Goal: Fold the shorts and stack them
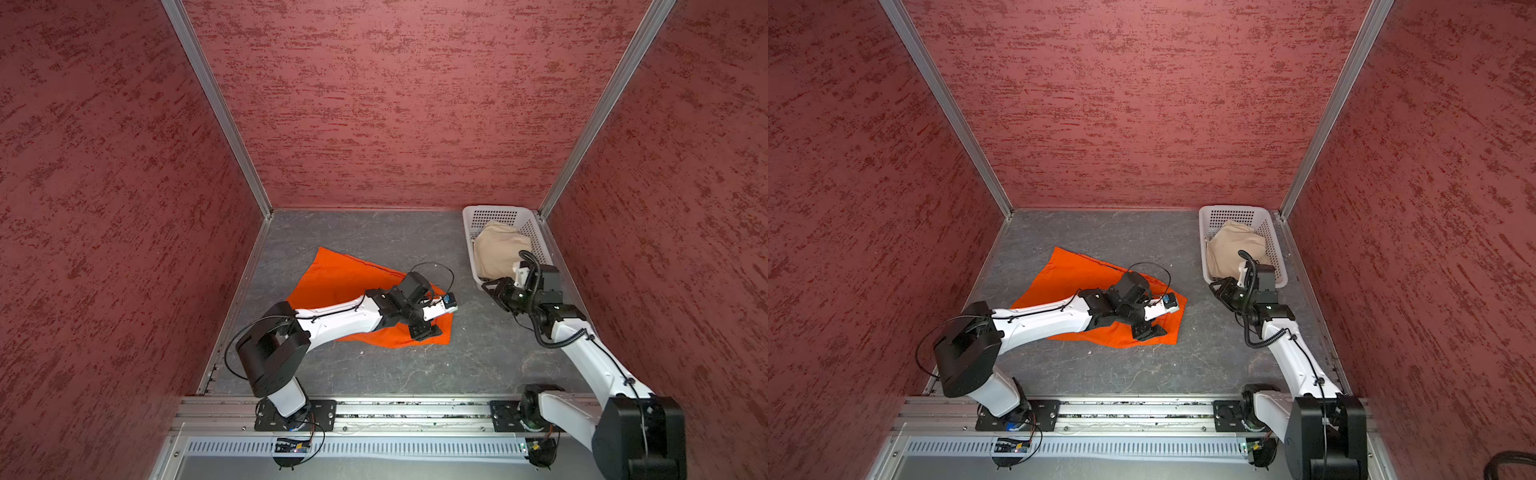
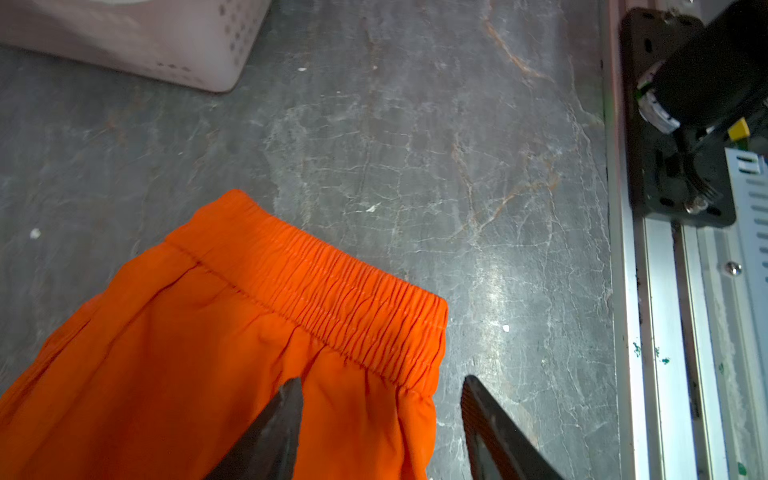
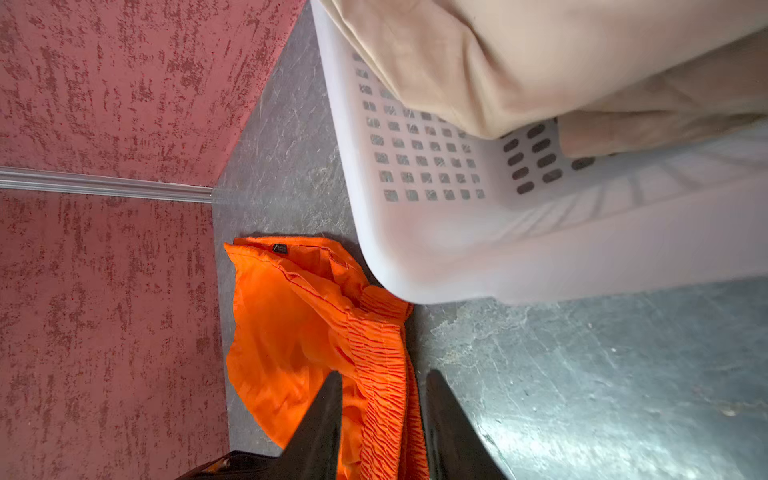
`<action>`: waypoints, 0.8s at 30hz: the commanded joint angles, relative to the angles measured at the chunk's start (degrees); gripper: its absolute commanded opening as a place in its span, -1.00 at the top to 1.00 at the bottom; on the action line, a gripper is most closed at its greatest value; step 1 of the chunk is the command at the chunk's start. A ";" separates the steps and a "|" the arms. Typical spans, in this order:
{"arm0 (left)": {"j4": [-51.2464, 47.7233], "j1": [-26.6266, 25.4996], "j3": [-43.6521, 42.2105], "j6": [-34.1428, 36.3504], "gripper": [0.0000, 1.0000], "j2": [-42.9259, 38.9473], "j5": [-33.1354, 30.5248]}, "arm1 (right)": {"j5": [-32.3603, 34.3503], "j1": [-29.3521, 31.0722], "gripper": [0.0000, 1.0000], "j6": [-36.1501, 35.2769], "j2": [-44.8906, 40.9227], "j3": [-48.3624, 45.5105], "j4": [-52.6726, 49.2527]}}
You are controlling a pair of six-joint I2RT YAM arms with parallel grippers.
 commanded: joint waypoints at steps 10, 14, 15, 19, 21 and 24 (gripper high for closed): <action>-0.31 -2.91 1.17 15.69 -0.27 8.42 -2.62 | -3.14 -0.83 0.24 -0.43 -1.44 -3.55 1.01; 2.33 -1.91 -1.63 15.50 -0.27 9.48 -6.04 | -2.93 -0.80 0.19 -0.11 -1.70 -4.41 0.91; 3.05 -1.71 -2.20 15.15 -0.27 9.74 -6.57 | -2.83 -0.78 0.17 0.16 -1.87 -4.68 0.86; 8.03 -1.51 -4.66 12.29 -0.22 10.75 -9.92 | -2.74 -0.81 0.08 1.20 -2.98 -5.70 1.09; 9.71 -1.54 -5.13 10.65 -0.08 10.87 -10.45 | -2.73 -0.76 0.01 1.85 -4.05 -6.23 1.07; 10.73 -0.84 -4.84 6.63 0.36 9.21 -8.22 | -3.09 -0.76 -0.05 4.90 -6.36 -7.51 1.98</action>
